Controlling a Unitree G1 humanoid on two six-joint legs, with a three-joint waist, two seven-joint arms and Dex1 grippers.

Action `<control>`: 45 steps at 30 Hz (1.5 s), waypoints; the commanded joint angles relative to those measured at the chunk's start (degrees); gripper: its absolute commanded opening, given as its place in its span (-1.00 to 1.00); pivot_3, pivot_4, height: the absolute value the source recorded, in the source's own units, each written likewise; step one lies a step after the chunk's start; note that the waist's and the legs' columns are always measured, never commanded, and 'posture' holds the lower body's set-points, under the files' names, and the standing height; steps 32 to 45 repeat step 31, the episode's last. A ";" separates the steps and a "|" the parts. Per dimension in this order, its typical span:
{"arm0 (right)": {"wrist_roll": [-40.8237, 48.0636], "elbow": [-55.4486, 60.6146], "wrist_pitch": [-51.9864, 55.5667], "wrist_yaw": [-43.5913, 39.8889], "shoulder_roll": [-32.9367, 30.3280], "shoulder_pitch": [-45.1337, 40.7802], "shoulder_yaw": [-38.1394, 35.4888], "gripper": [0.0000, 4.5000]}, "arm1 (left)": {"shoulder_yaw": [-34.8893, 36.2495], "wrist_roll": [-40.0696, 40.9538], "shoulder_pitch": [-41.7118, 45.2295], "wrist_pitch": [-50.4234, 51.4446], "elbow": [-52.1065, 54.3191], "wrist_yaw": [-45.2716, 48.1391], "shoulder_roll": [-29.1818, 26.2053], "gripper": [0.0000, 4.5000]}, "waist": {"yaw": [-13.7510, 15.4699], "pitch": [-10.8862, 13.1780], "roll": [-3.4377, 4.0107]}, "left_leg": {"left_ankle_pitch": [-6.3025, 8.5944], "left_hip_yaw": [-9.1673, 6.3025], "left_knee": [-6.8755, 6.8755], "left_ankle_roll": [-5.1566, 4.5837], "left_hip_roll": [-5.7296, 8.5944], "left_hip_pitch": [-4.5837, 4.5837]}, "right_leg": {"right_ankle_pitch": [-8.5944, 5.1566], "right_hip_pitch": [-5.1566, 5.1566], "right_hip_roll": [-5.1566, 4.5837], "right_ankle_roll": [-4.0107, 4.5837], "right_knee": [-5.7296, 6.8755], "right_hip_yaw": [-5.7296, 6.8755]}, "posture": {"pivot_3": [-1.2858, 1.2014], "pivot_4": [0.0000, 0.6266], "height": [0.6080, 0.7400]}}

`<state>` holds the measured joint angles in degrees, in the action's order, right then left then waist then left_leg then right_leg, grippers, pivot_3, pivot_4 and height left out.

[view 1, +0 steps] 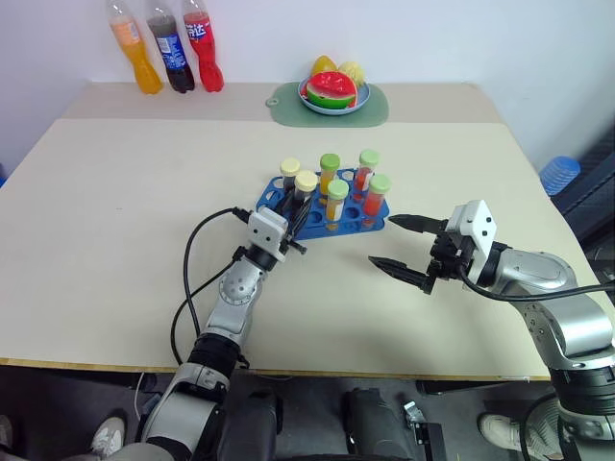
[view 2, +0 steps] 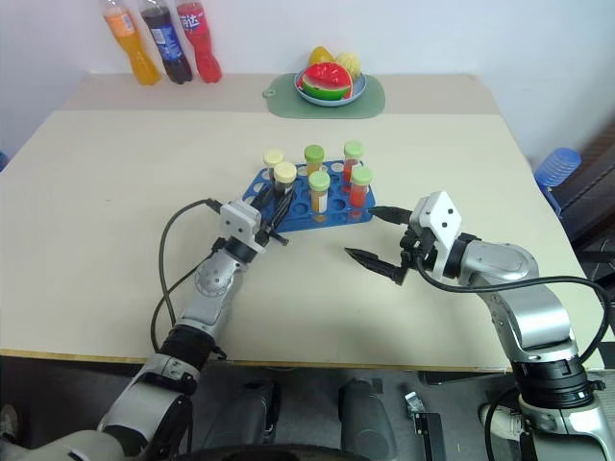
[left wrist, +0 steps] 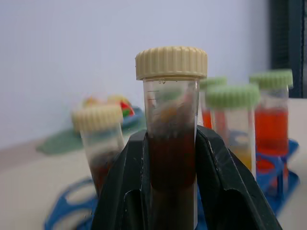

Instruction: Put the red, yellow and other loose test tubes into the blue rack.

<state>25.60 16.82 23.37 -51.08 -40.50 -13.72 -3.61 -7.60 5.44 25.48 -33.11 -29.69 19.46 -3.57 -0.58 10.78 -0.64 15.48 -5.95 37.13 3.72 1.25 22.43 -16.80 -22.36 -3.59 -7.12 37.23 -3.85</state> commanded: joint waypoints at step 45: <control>-6.17 -7.38 -10.51 12.28 8.55 11.09 -5.67 1.00 | 28.12 33.42 -45.44 40.84 53.74 23.66 -31.19 0.98 | -0.50 0.00 0.10 | 0.02 0.02 -0.10 -0.01 -0.11 -0.07 | -0.02 0.05 0.02 0.06 0.00 0.00 | 0.03 -0.52 1.00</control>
